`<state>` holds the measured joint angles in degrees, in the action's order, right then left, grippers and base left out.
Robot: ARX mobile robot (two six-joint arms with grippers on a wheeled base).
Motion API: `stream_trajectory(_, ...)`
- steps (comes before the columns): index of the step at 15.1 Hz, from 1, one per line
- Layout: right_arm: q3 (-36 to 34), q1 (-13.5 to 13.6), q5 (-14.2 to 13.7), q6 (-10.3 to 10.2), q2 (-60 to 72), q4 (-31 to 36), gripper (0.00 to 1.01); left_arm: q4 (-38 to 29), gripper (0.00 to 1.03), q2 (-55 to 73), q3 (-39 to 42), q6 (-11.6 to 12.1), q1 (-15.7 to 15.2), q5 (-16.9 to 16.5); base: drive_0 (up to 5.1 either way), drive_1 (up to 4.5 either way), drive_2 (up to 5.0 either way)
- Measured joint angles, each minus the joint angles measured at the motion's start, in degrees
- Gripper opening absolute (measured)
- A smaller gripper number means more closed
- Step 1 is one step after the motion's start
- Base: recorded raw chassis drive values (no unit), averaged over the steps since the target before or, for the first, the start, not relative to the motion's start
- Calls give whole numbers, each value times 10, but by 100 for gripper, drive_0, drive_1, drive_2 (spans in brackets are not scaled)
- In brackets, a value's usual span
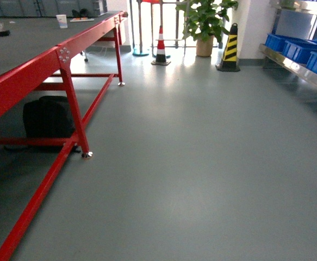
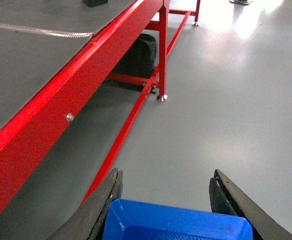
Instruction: Sort blue parts and orange caps into right shelf containers
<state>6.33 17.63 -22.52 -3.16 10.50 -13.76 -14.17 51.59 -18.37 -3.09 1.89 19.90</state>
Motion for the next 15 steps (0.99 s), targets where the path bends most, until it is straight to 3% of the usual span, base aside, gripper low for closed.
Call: stream_trajectory(15, 0, 0, 0, 0, -1, -2, 42, 1, 45, 0, 0, 0, 0, 0, -2, 425, -430)
